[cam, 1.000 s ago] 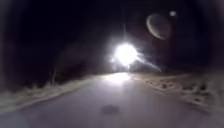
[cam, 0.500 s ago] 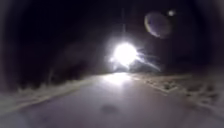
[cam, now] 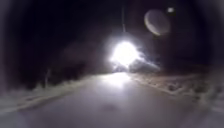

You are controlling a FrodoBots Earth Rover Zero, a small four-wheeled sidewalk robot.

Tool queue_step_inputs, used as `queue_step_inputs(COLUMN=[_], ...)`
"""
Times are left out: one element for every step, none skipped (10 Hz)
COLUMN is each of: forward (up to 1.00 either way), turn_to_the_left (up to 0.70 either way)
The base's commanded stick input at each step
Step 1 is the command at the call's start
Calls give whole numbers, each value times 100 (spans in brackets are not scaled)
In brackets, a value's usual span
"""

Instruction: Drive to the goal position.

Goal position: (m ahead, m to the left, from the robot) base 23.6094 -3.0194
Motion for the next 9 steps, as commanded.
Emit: queue_step_inputs(forward=[85, 85, 85, 85, 85, 85, 85, 85, 85], turn_to_the_left=[0, 0, 0, 0, 0, 0, 0, 0, 0])
